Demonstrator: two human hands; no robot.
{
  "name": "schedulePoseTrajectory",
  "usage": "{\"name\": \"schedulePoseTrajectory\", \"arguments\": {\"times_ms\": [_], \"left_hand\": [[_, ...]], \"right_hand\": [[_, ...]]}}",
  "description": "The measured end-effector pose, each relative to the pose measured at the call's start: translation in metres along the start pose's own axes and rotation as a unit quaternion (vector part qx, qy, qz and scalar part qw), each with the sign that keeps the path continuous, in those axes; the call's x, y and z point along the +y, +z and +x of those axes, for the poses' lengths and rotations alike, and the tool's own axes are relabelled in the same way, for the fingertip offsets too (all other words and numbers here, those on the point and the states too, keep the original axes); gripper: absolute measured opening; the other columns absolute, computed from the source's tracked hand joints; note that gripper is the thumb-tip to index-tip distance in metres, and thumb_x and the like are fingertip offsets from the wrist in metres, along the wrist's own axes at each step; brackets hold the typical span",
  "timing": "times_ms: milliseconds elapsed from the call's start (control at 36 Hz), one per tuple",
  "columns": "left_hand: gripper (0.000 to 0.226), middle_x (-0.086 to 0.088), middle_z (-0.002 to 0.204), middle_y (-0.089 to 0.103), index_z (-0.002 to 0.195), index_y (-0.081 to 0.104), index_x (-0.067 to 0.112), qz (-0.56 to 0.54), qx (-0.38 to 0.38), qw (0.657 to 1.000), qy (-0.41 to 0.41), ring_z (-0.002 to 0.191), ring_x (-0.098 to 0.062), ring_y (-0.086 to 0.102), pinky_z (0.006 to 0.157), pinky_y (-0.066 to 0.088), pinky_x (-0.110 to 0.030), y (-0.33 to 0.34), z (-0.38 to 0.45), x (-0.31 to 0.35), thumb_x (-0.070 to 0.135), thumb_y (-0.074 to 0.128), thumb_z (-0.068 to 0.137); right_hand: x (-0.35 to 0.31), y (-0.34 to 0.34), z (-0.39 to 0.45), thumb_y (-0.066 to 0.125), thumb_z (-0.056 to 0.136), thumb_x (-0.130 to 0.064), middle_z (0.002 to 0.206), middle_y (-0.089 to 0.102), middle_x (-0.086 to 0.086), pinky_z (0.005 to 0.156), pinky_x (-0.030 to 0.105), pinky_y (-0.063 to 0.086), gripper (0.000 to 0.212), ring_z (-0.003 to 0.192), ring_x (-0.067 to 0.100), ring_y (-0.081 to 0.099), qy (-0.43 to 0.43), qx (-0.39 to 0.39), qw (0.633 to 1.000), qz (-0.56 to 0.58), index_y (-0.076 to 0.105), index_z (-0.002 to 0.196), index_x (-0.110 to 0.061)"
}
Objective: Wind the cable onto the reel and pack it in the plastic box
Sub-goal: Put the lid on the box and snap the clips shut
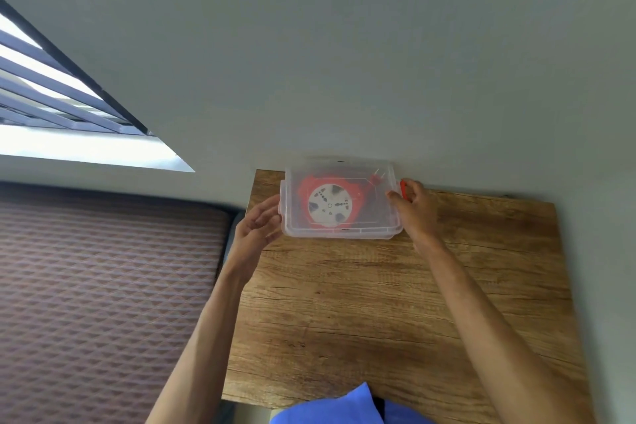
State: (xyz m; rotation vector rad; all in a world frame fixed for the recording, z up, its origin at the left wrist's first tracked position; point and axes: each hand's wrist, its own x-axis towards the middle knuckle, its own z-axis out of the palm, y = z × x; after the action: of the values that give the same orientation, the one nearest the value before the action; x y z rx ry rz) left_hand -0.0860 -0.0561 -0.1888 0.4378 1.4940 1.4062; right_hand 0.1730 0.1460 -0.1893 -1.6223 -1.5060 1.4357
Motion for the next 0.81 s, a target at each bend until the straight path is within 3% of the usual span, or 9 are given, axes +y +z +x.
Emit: {"name": "schedulePoseTrajectory", "arguments": {"times_ms": [111,222,333,417,528,639,694,806], "left_hand": [[0.053,-0.006,0.126,0.081,0.143,0.072,0.034,0.010,-0.001,1.000,0.010,0.115,-0.024,0.076,0.097,0.064,-0.043,0.006,0.002,-0.006,0.016,0.086,0.096],[0.056,-0.024,0.117,0.078,0.148,0.064,0.024,0.036,0.084,0.996,0.014,0.109,-0.040,0.080,0.098,0.066,-0.055,0.014,0.013,-0.010,0.012,0.086,0.098],[0.035,0.001,0.102,0.086,0.127,0.077,0.030,0.104,0.153,0.983,0.023,0.098,-0.022,0.084,0.091,0.070,-0.052,0.020,0.019,-0.013,0.029,0.089,0.095],[0.013,-0.001,0.098,0.087,0.112,0.085,0.026,0.085,0.181,0.979,0.023,0.092,-0.023,0.086,0.088,0.071,-0.053,0.020,0.021,-0.015,0.035,0.080,0.104],[0.023,-0.005,0.098,0.087,0.109,0.087,0.021,0.069,0.175,0.982,0.016,0.092,-0.024,0.086,0.087,0.071,-0.047,0.015,0.020,-0.016,0.037,0.070,0.112],[0.031,0.008,0.103,0.087,0.115,0.086,0.037,0.127,0.158,0.979,0.026,0.097,-0.015,0.085,0.075,0.070,-0.031,0.018,0.014,-0.011,0.063,0.075,0.101],[0.046,0.010,0.100,0.087,0.123,0.085,0.033,0.175,0.177,0.968,0.028,0.096,-0.014,0.085,0.079,0.070,-0.037,0.021,0.015,-0.008,0.064,0.086,0.090],[0.034,0.025,0.079,0.079,0.117,0.088,0.027,0.295,0.207,0.932,0.045,0.080,0.003,0.077,0.089,0.068,-0.040,0.030,0.023,0.001,0.053,0.084,0.095]], "right_hand": [[0.005,-0.002,-0.001,0.064,0.105,-0.024,0.105,0.067,-0.022,0.062,0.023,0.061,0.035,0.093,0.005,0.073,-0.009,-0.008,1.000,0.014,0.059,0.139,-0.032],[0.006,-0.003,0.001,0.065,0.103,-0.028,0.101,0.067,-0.027,0.053,0.015,0.057,0.036,0.082,-0.002,0.073,0.004,-0.001,1.000,0.015,0.060,0.138,-0.037],[0.007,-0.002,0.002,0.068,0.102,-0.030,0.101,0.065,-0.028,0.048,0.010,0.053,0.037,0.073,-0.012,0.072,0.005,0.007,1.000,0.027,0.061,0.138,-0.037],[0.007,-0.002,0.001,0.072,0.100,-0.030,0.101,0.063,-0.030,0.048,0.009,0.052,0.043,0.079,-0.004,0.072,0.011,0.013,0.999,0.029,0.061,0.141,-0.034],[0.005,-0.004,0.002,0.080,0.096,-0.028,0.097,0.060,-0.030,0.047,0.006,0.050,0.054,0.084,-0.003,0.067,0.009,0.027,0.999,0.018,0.062,0.146,-0.034],[0.001,-0.002,0.000,0.083,0.093,-0.030,0.098,0.060,-0.033,0.052,0.005,0.052,0.059,0.084,-0.006,0.066,-0.013,0.024,1.000,-0.006,0.062,0.148,-0.031],[0.000,-0.001,-0.001,0.083,0.093,-0.029,0.098,0.063,-0.032,0.055,0.008,0.055,0.060,0.079,-0.007,0.069,-0.021,0.022,1.000,-0.005,0.062,0.149,-0.029],[-0.001,0.001,-0.006,0.078,0.097,-0.030,0.108,0.070,-0.028,0.057,0.008,0.055,0.055,0.074,-0.015,0.071,-0.026,0.013,0.999,0.013,0.061,0.149,-0.030]]}}
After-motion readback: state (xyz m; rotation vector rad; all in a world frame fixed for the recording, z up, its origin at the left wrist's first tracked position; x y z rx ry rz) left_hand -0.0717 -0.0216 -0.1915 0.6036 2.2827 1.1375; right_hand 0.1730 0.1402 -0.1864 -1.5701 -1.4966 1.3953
